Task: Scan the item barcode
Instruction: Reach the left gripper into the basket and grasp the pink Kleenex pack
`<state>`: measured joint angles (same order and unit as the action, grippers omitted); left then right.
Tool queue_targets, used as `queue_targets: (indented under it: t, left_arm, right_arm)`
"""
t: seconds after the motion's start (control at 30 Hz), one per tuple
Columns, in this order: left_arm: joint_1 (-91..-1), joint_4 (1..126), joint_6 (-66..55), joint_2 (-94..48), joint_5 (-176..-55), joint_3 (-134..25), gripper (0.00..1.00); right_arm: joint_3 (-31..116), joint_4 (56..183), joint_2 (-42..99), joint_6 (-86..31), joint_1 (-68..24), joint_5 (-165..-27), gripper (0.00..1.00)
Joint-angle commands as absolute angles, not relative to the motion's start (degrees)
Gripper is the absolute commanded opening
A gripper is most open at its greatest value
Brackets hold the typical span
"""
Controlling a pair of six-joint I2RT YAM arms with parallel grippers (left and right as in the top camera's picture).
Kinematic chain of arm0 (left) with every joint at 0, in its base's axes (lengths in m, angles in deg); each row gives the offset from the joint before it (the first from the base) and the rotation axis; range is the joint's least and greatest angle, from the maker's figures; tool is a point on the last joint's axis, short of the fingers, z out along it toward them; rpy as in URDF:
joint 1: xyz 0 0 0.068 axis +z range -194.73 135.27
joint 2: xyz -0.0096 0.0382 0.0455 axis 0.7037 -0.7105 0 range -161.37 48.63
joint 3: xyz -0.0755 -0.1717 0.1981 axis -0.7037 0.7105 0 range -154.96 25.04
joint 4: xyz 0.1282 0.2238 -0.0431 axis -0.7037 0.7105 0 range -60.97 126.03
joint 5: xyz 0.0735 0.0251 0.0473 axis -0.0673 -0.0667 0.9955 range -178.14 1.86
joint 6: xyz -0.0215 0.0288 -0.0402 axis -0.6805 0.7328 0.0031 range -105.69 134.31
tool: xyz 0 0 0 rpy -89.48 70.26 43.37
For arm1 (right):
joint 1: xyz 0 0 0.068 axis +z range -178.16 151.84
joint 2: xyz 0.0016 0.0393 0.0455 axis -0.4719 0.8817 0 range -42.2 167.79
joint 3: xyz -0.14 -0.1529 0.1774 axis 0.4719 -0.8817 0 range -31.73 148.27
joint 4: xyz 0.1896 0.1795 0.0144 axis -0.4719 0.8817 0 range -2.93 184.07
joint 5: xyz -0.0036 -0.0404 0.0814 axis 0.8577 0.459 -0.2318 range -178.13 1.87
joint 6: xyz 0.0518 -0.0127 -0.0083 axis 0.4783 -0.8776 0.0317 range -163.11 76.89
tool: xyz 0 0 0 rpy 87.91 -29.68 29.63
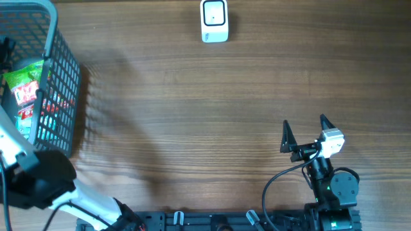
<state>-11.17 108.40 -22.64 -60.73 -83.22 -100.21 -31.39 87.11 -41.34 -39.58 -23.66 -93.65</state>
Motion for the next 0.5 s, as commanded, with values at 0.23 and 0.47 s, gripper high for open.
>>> queue_targets:
  t: [0.23, 0.47]
  left_arm:
    - [-10.31, 107.51, -29.74, -73.12, -82.01, -100.54, 0.96]
    - [-10.31, 104.3, -31.65, -78.39, -81.58, -99.77, 0.93]
  right_arm:
    - [-31.43, 86.89, -41.41, -40.08, -23.88, -93.06, 1.0]
    - [-31.43, 86.89, -41.41, -40.06, -23.88, -93.06, 1.0]
